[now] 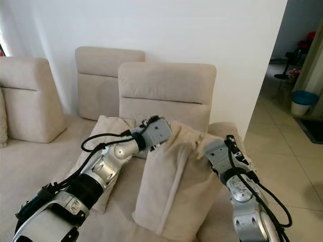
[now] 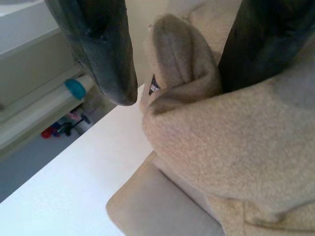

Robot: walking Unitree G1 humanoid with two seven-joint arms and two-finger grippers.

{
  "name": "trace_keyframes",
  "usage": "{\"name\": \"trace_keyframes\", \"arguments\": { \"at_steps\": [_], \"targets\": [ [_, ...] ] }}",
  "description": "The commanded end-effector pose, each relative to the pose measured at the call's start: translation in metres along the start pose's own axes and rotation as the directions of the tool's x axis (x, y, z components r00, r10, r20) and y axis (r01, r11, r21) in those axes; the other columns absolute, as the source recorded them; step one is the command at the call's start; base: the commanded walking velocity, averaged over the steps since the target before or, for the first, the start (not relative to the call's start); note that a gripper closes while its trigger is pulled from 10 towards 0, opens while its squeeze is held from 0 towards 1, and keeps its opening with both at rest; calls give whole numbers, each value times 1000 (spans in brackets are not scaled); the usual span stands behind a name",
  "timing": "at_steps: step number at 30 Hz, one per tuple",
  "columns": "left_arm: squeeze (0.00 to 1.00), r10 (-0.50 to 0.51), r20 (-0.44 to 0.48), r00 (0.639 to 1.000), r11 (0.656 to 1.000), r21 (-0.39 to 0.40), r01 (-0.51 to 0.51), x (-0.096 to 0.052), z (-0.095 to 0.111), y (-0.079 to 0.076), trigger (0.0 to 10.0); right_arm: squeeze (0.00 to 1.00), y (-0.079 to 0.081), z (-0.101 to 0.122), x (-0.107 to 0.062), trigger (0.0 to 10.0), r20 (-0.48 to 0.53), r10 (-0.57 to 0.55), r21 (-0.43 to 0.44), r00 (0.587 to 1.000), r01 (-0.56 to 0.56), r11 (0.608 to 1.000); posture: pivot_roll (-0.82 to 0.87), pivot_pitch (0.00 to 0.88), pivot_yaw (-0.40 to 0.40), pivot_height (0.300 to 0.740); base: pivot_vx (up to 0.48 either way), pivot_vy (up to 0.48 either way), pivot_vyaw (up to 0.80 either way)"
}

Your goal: Move the pillow to the sofa from floor

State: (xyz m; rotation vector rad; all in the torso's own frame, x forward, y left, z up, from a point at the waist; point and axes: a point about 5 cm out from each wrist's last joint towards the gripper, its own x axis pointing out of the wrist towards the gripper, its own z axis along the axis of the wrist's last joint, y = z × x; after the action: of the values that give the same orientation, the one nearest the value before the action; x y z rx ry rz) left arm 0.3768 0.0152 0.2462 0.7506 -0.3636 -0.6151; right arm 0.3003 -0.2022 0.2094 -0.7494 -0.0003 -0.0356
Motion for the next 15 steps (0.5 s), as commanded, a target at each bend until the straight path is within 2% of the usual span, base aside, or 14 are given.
{"name": "trace_keyframes", "arguments": {
  "at_steps": [1,9,15],
  "targets": [
    [0,6,68,998,1000,8,-6,4,18,2,10000,0,2,11,2,10000,62,4,0,998,-4,1000,-90,0,38,740,0,0,0],
    [0,-84,42,996,996,26,83,4,13,-13,10000,0,4,10,2,10000,57,14,26,998,-16,1000,-92,0,37,740,0,0,0],
    [0,-70,30,997,997,32,69,5,11,-12,10000,0,1,3,4,10000,26,-9,32,1000,8,999,-93,0,40,740,0,0,0]
  ]
}}
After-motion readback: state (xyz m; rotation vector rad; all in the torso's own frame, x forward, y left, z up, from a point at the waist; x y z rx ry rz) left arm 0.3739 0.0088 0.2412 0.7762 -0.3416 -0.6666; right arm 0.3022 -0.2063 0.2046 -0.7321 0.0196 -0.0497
